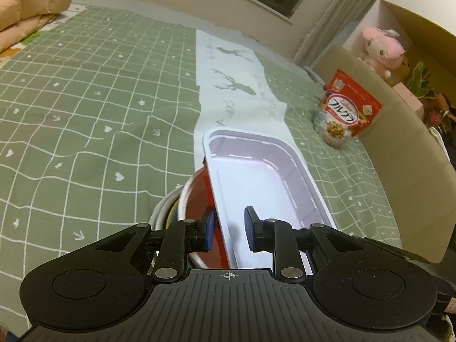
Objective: Organize plates and bowls
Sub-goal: 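Lower the rectangular tray onto the white bowl rim and settle it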
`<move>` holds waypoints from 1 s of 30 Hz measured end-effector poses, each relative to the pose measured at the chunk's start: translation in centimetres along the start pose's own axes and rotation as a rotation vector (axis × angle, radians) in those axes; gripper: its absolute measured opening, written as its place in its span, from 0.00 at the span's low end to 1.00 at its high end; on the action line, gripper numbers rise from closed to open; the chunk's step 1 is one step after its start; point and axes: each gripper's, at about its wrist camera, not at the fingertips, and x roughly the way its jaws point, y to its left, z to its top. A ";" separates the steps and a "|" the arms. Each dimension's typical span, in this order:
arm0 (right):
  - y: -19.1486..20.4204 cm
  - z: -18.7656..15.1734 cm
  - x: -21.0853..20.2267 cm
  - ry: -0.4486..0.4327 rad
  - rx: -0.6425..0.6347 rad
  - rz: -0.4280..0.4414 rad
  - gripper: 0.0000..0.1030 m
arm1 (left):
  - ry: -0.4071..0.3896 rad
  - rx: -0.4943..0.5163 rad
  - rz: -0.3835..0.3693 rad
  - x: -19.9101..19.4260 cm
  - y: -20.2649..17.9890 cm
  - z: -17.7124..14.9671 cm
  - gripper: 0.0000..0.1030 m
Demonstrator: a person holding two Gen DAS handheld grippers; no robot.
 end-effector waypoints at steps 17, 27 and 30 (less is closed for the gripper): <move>-0.1 -0.7 0.3 0.024 0.019 -0.002 0.42 | -0.001 -0.009 -0.009 -0.2 0.2 -0.3 0.24; -0.5 -0.5 -0.2 -0.001 0.031 -0.028 0.42 | -0.021 -0.022 -0.023 -0.8 0.4 -0.2 0.25; -0.6 -0.4 -0.8 -0.026 0.033 -0.046 0.42 | -0.052 -0.056 -0.027 -1.6 0.9 -0.1 0.25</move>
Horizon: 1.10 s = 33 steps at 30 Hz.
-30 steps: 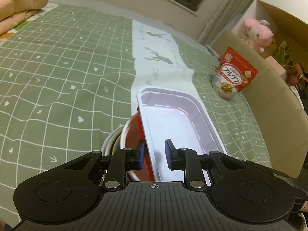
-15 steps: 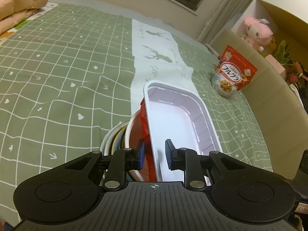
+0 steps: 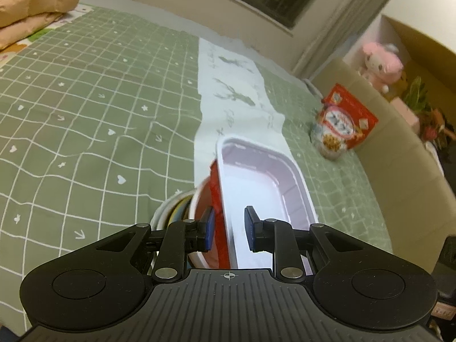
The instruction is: Organize plates and bowls
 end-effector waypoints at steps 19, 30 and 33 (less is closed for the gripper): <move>2.2 -7.4 -8.4 -0.181 -0.142 -0.100 0.69 | -0.228 0.186 0.101 -7.5 -3.1 -11.7 0.20; 0.9 -15.7 -9.8 -0.038 -0.091 -0.155 0.74 | -0.120 0.268 0.206 -7.2 -5.9 -20.6 0.17; 1.0 -16.1 -10.4 -0.038 -0.089 -0.170 0.74 | -0.132 0.277 0.223 -8.0 -6.5 -21.0 0.17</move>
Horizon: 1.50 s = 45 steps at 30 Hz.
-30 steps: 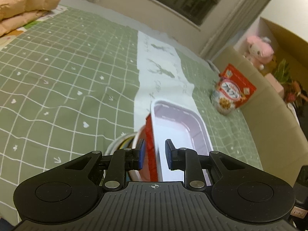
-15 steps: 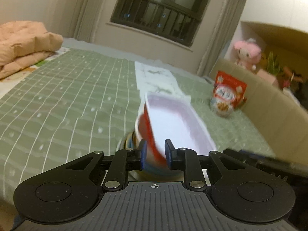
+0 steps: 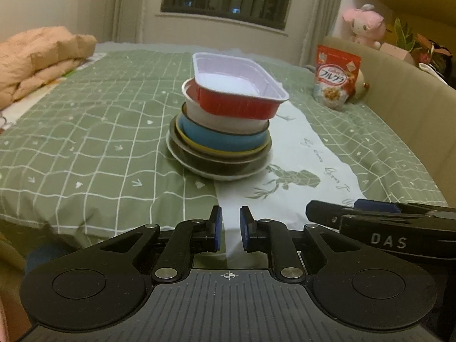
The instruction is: Organize plates and bowls
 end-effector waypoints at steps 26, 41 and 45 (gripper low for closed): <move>1.2 -1.0 -0.7 0.025 -0.048 0.011 0.74 | -0.016 0.026 0.027 -1.9 -0.9 -0.9 0.17; 1.3 -1.0 -0.7 0.022 -0.045 0.008 0.74 | -0.015 0.028 0.025 -1.9 -1.0 -1.0 0.17; 1.2 -0.9 -0.8 0.016 -0.040 0.007 0.74 | -0.011 0.026 0.023 -1.8 -1.0 -1.2 0.17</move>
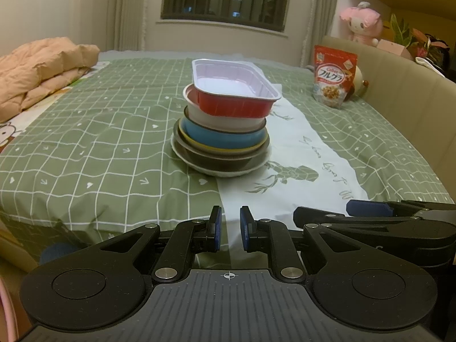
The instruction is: Organize plates and bowls
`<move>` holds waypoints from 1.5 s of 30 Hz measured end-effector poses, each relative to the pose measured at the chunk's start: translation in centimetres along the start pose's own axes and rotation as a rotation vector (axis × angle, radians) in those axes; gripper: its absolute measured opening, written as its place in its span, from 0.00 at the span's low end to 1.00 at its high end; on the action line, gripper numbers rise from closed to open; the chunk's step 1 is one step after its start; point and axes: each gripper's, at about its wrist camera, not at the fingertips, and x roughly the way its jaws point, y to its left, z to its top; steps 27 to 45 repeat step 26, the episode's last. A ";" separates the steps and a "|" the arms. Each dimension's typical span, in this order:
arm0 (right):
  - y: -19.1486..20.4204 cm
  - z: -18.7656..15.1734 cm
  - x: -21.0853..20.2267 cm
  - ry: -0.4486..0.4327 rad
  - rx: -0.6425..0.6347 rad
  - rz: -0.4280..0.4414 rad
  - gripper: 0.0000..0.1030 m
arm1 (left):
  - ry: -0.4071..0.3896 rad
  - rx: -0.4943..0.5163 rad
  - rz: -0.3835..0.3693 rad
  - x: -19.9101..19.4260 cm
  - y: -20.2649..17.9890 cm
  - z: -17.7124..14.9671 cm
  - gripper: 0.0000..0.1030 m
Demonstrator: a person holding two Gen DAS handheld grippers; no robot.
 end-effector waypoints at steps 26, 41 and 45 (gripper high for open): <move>-1.2 0.8 0.7 -0.010 0.030 0.047 0.74 | 0.007 -0.021 0.021 1.5 0.4 0.3 0.17; -1.2 0.8 0.7 -0.010 0.030 0.047 0.74 | 0.007 -0.021 0.021 1.5 0.4 0.3 0.17; -1.2 0.8 0.7 -0.010 0.030 0.047 0.74 | 0.007 -0.021 0.021 1.5 0.4 0.3 0.17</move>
